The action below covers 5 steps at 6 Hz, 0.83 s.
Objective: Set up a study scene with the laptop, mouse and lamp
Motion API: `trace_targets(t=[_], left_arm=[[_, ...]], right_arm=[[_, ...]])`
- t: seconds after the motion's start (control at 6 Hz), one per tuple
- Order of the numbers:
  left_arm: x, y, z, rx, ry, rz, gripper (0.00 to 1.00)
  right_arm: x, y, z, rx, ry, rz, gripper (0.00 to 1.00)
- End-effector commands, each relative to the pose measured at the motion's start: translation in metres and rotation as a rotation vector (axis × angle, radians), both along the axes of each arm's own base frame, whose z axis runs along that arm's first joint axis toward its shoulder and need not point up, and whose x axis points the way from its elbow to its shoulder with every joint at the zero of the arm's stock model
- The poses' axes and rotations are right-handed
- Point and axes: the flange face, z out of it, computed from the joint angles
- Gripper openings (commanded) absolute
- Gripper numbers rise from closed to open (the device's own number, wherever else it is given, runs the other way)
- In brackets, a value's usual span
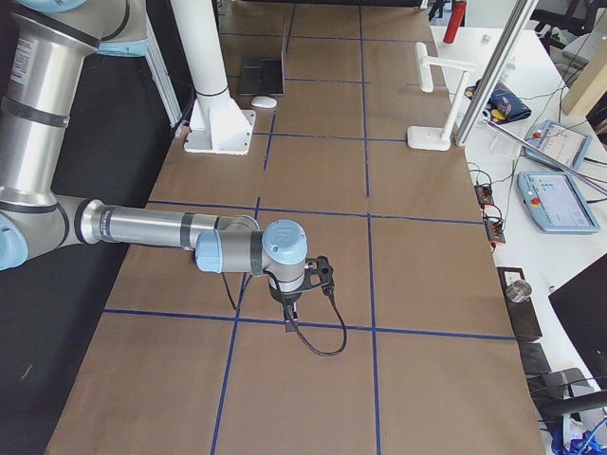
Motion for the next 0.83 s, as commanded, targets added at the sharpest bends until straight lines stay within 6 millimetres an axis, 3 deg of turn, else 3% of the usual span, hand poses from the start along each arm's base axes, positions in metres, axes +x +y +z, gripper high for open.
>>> trace_targets(t=[0.0,0.17,0.33,0.67], left_arm=[[0.002,-0.012,-0.042,0.110,0.011,0.000,1.00],[0.005,-0.018,-0.061,0.149,0.052,-0.010,1.00],[0.004,-0.017,-0.054,0.152,0.055,-0.013,1.00],[0.010,-0.022,-0.085,0.335,0.069,0.000,1.00]], right_arm=[[0.000,-0.001,-0.002,0.003,-0.002,0.001,1.00],[0.000,-0.001,-0.002,0.004,-0.002,0.000,1.00],[0.000,-0.001,-0.002,0.002,-0.002,0.001,1.00],[0.000,0.000,-0.001,0.000,-0.003,0.001,1.00]])
